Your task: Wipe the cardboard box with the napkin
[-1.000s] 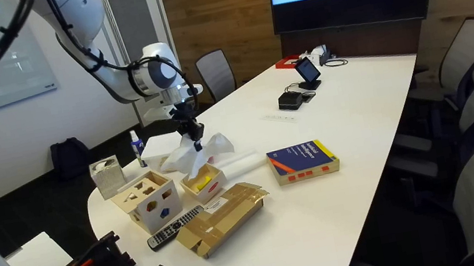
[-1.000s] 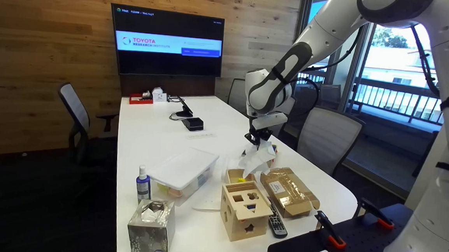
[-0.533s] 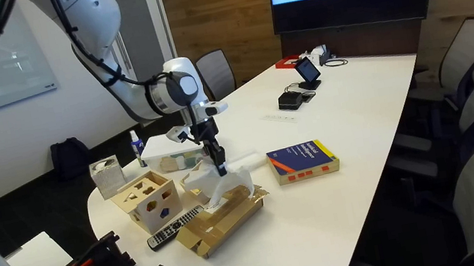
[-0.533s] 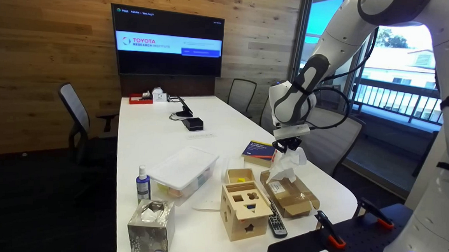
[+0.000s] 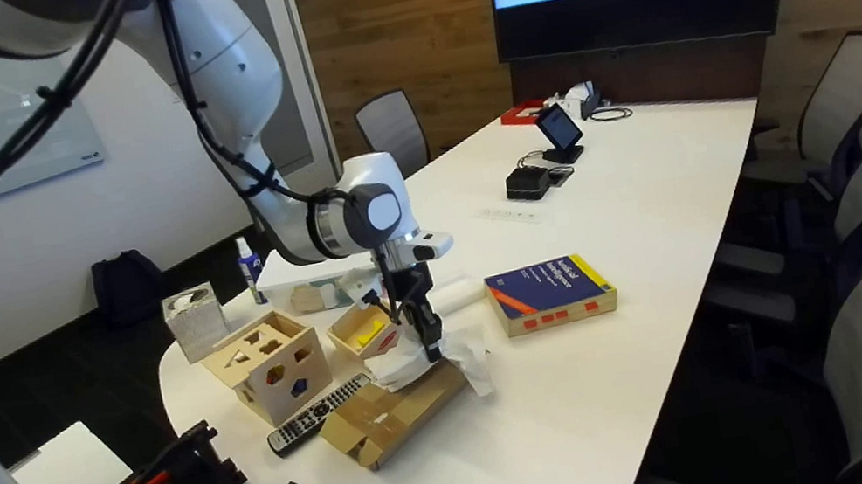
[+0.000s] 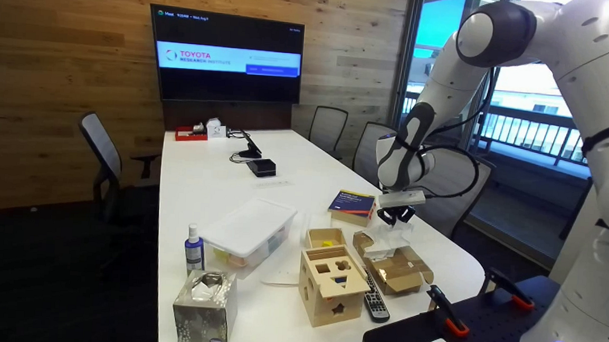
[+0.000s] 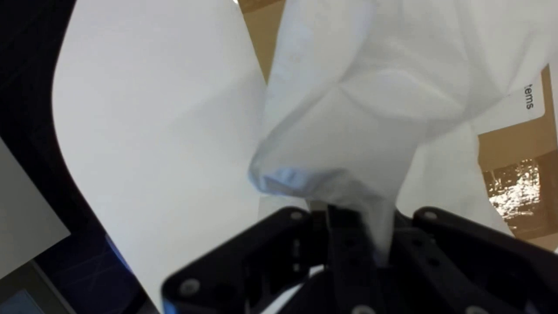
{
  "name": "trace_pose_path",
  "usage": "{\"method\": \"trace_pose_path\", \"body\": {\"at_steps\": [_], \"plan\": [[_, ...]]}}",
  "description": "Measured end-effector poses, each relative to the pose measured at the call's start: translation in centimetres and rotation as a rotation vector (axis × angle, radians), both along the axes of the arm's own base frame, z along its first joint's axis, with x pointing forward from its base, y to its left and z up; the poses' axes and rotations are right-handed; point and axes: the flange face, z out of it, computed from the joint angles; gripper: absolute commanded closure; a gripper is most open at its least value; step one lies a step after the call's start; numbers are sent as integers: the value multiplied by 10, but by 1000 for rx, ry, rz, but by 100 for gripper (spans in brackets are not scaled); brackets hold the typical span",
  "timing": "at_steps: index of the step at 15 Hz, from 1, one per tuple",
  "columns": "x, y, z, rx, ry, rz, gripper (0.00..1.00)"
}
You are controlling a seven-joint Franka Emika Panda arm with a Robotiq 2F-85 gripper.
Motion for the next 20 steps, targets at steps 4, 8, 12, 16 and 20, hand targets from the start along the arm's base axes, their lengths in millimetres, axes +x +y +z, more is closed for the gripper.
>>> {"method": "trace_pose_path", "body": {"at_steps": [4,8,12,16,20], "plan": [[21,10,-34,42,10,41,100],[38,18,-49,64,3,71,100],[43,23,-53,117,12,98,100],[35,23,-54,171,78,54,100],[21,23,-58,195,188,-6,100]]}}
